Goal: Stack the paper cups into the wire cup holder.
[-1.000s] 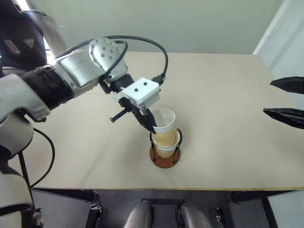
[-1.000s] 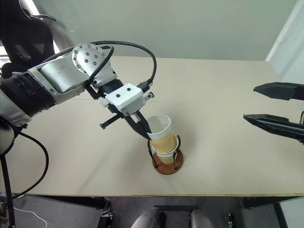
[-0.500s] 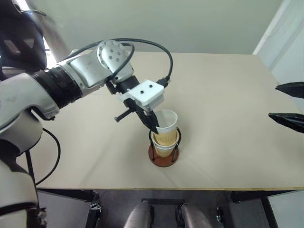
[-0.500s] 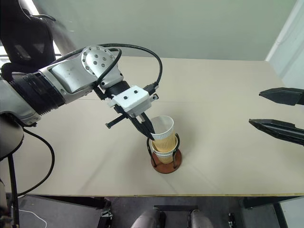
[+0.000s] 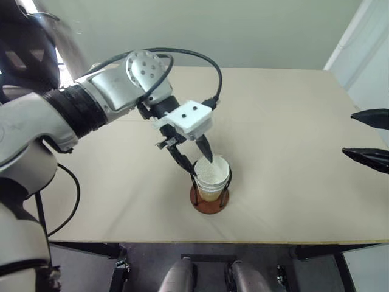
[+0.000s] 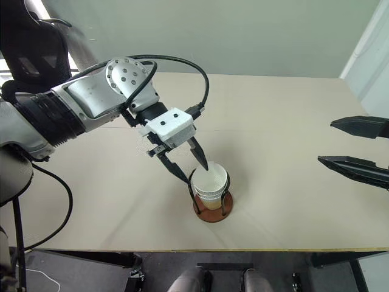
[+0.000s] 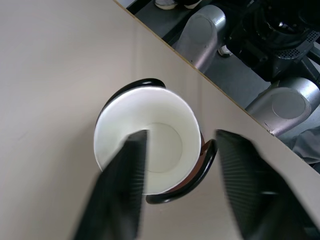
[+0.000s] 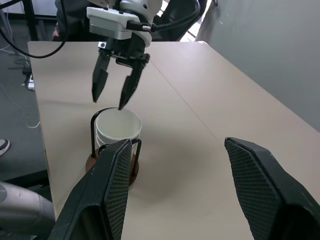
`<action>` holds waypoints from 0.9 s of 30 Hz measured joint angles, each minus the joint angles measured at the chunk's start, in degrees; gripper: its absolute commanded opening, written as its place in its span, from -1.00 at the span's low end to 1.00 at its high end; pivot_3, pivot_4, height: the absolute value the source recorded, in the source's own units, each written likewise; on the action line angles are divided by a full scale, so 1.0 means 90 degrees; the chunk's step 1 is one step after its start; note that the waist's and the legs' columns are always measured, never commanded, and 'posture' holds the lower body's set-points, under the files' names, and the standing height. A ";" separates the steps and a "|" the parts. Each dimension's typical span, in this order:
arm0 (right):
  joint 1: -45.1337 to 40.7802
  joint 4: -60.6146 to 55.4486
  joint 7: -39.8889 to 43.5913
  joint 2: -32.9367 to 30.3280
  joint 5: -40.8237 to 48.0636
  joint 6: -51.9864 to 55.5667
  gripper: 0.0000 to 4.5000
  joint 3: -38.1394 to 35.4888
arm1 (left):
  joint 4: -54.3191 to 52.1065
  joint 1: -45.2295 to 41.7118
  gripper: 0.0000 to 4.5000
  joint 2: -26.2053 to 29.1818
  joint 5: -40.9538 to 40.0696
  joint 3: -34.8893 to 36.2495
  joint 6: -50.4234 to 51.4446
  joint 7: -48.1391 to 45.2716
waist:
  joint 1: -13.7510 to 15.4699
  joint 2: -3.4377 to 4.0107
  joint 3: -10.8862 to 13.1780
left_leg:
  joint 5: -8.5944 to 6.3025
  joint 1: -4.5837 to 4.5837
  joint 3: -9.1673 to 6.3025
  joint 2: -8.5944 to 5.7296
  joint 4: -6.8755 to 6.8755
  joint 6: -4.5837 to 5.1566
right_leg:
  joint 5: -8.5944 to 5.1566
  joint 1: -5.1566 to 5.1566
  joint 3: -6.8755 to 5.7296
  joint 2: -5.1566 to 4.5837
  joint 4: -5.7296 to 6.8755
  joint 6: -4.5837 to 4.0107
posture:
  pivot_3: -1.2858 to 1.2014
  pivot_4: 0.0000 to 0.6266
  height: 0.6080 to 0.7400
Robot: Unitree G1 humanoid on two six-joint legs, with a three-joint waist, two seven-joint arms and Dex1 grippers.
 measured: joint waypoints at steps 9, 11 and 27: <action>-0.0032 0.0072 0.0038 -0.0005 -0.0077 -0.0228 0.34 0.0139 | 0.0477 0.0263 0.99 -0.0277 0.0045 0.0795 0.0066 -0.0006 | 0.0011 -0.0001 0.0001 | 0.0001 0.0000 -0.0003 0.0001 0.0008 0.0001 | 0.0001 0.0003 0.0000 -0.0002 0.0003 0.0002 | 0.03 -0.52 1.00; -0.0085 0.0167 0.0137 -0.0013 -0.0221 -0.0452 0.34 0.0496 | 0.0949 0.0357 0.99 -0.0379 0.0073 0.1597 0.0260 -0.0007 | -0.0001 -0.0007 0.0005 | 0.0003 -0.0005 0.0000 0.0002 0.0009 0.0002 | 0.0003 -0.0002 -0.0001 0.0001 0.0001 0.0003 | 0.03 -0.52 1.00; -0.1924 0.2340 0.1446 -0.0120 -0.1692 -0.2236 0.98 0.3722 | -0.0239 0.4504 1.00 0.2654 0.1430 0.6676 0.3258 0.0825 | -0.0221 0.0027 -0.0009 | 0.0066 0.0041 0.0049 0.0015 -0.0015 -0.0066 | -0.0009 0.0000 0.0060 0.0024 0.0006 0.0009 | 0.03 -0.52 1.00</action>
